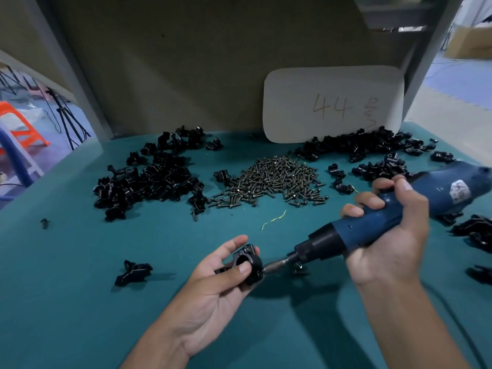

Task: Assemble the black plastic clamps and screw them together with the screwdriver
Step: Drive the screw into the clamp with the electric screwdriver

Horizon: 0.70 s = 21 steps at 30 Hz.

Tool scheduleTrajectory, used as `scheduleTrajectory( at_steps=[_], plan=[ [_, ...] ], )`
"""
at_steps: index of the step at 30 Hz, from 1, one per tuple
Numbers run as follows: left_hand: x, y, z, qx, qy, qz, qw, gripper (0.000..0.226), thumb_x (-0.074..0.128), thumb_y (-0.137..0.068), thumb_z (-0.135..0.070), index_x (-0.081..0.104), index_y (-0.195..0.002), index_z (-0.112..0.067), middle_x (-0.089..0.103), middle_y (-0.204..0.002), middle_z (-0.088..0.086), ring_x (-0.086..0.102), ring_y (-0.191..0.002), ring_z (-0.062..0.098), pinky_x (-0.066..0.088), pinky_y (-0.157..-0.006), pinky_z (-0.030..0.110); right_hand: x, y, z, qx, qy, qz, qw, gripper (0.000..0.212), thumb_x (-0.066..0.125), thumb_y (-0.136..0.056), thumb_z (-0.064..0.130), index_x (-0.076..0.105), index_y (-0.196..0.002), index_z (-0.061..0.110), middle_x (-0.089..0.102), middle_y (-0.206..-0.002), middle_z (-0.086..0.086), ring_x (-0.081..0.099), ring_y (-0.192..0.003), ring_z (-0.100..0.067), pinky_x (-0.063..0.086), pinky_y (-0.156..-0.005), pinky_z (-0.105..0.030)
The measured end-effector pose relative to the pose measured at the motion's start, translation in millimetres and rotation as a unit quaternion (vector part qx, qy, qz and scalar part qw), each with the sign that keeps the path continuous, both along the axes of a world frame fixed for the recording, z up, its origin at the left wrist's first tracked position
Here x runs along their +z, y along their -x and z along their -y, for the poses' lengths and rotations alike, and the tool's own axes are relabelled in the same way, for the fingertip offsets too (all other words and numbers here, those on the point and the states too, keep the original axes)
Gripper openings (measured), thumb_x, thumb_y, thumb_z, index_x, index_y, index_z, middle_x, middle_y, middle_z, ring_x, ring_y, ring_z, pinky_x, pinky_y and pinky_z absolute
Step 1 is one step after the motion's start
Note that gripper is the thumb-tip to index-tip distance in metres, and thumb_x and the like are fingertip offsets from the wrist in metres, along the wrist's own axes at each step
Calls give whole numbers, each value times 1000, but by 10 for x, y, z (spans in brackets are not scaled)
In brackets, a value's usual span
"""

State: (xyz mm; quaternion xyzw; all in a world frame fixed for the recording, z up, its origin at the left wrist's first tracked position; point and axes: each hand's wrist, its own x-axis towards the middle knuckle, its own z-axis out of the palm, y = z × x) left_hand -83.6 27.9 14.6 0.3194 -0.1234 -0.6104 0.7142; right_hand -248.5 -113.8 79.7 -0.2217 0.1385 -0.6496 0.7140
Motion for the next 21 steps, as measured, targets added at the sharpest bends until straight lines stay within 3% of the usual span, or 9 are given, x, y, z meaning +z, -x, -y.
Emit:
scheduleTrajectory(
  at_steps=[2, 5, 10, 16, 21],
  plan=[
    [3, 15, 7, -6, 4, -5, 1000, 75, 95, -44, 14, 73, -114, -1, 68, -112, 28, 69, -109, 33, 59, -91, 45, -1, -2, -6, 0, 2, -2, 1000, 4, 57, -95, 22, 54, -95, 24, 57, -86, 10, 48, -62, -5, 44, -52, -21],
    [-14, 26, 15, -3, -7, -9, 1000, 69, 89, -48, 15, 73, -113, -2, 68, -110, 27, 70, -104, 30, 60, -84, 42, -7, -15, -37, -2, 6, -14, 1000, 3, 58, -94, 22, 55, -94, 23, 57, -86, 10, 47, -62, -5, 43, -52, -21],
    [7, 16, -3, -8, -4, -23, 1000, 89, 95, -46, 9, 63, -127, -8, 66, -114, 26, 70, -100, 30, 57, -79, 40, -5, -19, -65, -7, 8, -12, 1000, 4, 57, -95, 22, 53, -96, 23, 56, -86, 10, 47, -62, -5, 43, -53, -21],
    [-5, 36, 2, -16, 9, -30, 999, 69, 80, -59, 15, 65, -121, -11, 66, -112, 26, 69, -97, 29, 58, -73, 37, -14, -20, -70, -11, 16, -15, 1000, 5, 56, -95, 22, 52, -98, 23, 56, -85, 11, 46, -62, -5, 42, -54, -21],
    [-2, 34, 5, -8, 9, -36, 999, 76, 90, -48, 15, 68, -116, -11, 65, -112, 27, 69, -98, 30, 59, -73, 37, -26, -39, -92, -11, 10, -23, 1000, 6, 57, -94, 22, 52, -96, 22, 57, -85, 11, 47, -62, -5, 43, -54, -21]
  ],
)
